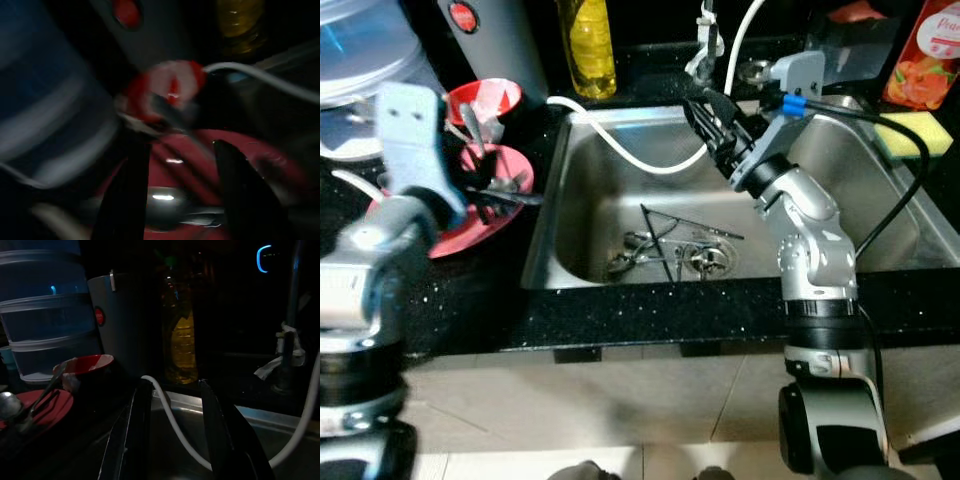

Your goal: Kitchen organization

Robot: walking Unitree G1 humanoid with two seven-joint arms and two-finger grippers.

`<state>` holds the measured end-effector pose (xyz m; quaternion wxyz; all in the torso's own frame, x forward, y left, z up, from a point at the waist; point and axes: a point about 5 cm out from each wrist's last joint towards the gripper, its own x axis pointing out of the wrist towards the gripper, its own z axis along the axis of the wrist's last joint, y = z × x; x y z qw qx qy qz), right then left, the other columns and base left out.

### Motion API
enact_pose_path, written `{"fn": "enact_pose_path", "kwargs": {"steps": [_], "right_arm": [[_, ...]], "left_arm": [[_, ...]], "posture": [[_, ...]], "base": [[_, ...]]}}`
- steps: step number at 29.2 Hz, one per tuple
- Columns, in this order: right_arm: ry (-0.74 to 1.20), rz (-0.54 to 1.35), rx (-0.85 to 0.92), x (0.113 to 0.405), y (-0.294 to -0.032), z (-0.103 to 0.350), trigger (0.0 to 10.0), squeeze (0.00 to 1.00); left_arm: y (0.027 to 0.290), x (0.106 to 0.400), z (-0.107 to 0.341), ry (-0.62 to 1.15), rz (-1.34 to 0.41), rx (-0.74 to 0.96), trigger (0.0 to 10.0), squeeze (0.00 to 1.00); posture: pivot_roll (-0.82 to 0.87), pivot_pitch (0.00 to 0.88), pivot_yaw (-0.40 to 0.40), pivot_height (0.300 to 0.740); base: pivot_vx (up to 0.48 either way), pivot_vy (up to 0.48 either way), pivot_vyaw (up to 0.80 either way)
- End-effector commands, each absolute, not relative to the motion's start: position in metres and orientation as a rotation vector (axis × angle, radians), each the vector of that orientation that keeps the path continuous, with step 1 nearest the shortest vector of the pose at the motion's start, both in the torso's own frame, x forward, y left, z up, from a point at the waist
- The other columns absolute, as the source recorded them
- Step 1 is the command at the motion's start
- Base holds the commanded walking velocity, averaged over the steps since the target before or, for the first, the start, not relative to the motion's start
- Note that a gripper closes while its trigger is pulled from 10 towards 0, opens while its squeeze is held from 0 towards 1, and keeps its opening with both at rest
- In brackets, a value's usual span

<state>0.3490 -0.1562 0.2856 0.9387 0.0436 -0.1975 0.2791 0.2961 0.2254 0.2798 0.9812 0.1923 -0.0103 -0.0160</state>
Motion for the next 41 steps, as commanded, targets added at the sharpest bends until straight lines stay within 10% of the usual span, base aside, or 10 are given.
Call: {"fn": "enact_pose_path", "kwargs": {"steps": [1,9,10,26,27,41], "right_arm": [[-0.418,0.578,0.090,0.349,-0.154,0.287,10.0,0.00],[-0.406,0.580,0.094,0.349,-0.154,0.284,10.0,0.00],[-0.405,0.583,0.095,0.350,-0.153,0.284,10.0,0.00],[-0.405,0.606,0.101,0.354,-0.147,0.285,10.0,0.00],[-0.407,0.606,0.101,0.354,-0.147,0.286,10.0,0.00],[-0.416,0.578,0.093,0.352,-0.155,0.287,10.0,0.00]], "left_arm": [[0.229,0.284,0.285,-0.019,-0.083,0.499,10.0,0.00],[0.261,0.248,0.296,0.062,-0.159,0.626,10.0,0.00],[0.264,0.245,0.296,0.084,-0.170,0.629,10.0,1.00],[0.278,0.244,0.276,0.220,-0.393,0.484,10.0,0.99],[0.283,0.249,0.270,0.247,-0.388,0.477,10.0,0.00],[0.300,0.292,0.237,0.282,-0.435,0.423,10.0,0.00]], "posture": [[0.05,0.055,0.092,0.740],[0.07,0.059,0.087,0.740],[0.08,0.061,0.082,0.740],[0.08,0.059,0.072,0.740],[0.07,0.059,0.076,0.740],[0.04,0.054,0.078,0.740]], "base": [[0.000,0.000,0.00],[0.000,0.000,0.00],[0.000,0.000,0.00],[0.000,0.000,0.00],[0.000,0.000,0.00],[0.000,0.000,0.00]]}}
